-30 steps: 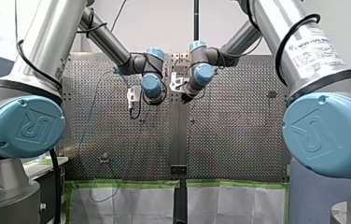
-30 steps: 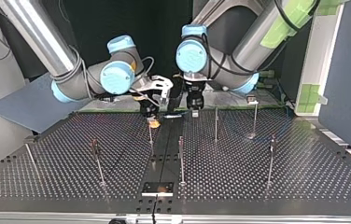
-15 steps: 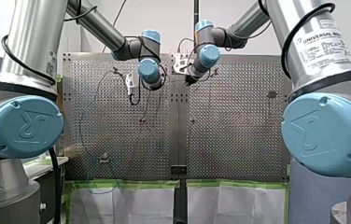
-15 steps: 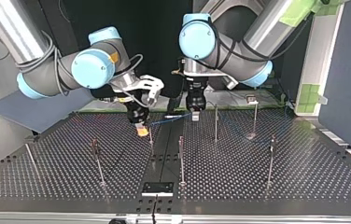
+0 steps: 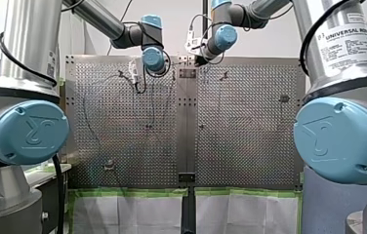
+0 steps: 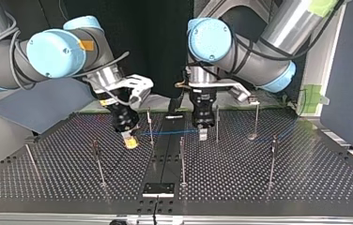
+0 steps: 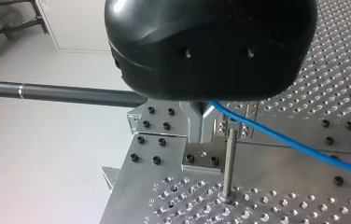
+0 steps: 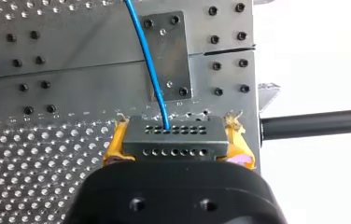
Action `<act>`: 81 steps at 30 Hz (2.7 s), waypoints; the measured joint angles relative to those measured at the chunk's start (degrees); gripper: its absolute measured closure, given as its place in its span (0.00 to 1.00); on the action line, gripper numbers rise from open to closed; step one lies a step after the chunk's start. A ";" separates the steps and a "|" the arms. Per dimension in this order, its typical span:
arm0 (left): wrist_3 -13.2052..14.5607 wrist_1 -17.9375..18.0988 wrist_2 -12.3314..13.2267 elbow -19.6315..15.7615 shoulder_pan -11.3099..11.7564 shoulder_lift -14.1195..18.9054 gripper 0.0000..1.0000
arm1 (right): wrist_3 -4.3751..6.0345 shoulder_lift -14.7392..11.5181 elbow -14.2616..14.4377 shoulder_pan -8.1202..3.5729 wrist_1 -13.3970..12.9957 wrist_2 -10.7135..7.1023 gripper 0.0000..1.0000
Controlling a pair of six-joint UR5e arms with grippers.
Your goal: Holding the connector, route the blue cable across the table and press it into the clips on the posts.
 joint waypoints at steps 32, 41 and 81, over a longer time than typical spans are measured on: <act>-0.25 3.34 6.65 5.90 6.13 -9.50 1.00 | 0.35 6.88 -4.34 -1.76 -0.39 -2.16 1.00; -0.41 1.96 7.43 10.55 7.07 -14.06 1.00 | 0.39 9.24 -6.42 -3.63 -0.42 -2.28 1.00; -1.40 -11.94 5.57 9.29 5.68 -11.52 0.00 | -0.21 9.55 -7.84 -6.59 0.47 -0.90 1.00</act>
